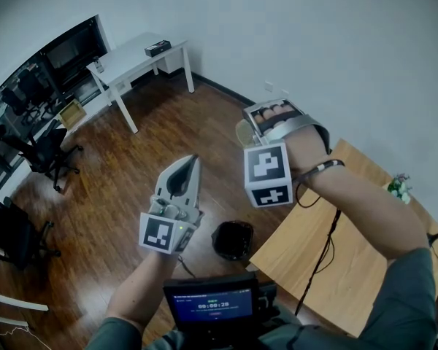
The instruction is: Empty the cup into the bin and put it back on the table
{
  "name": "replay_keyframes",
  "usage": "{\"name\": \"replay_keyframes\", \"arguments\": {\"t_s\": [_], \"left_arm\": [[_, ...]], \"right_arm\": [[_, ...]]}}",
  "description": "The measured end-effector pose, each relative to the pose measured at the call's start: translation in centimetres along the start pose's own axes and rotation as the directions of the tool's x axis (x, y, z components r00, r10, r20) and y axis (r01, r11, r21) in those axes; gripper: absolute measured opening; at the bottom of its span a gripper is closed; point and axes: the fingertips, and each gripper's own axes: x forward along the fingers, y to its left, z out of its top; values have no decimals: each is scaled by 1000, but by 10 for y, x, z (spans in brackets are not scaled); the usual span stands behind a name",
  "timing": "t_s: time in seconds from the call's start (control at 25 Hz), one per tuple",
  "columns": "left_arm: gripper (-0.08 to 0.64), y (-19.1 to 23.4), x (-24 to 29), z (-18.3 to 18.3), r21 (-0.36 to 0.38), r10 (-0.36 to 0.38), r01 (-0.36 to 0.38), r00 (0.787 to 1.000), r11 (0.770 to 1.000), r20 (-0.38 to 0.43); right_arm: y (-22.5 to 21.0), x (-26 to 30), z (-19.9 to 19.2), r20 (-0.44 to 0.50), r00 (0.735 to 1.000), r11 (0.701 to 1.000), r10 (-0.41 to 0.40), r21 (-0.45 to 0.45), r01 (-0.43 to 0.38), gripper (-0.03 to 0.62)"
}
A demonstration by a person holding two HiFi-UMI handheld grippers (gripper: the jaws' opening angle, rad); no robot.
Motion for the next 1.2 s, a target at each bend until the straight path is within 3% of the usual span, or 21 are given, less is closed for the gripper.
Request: {"name": "replay_keyframes", "arguments": {"t_s": [0.76,1.2], "left_arm": [[-3,0,-2,8,-11,-2,2,999,1000,34],[-3,1,-5,8,-27,5,-5,1000,1000,11]], "right_arm": [[-6,-1,1,-31,999,996,-30,-80,27,397],[-6,-2,4,-39,998,993,-46,-113,41,397]]}}
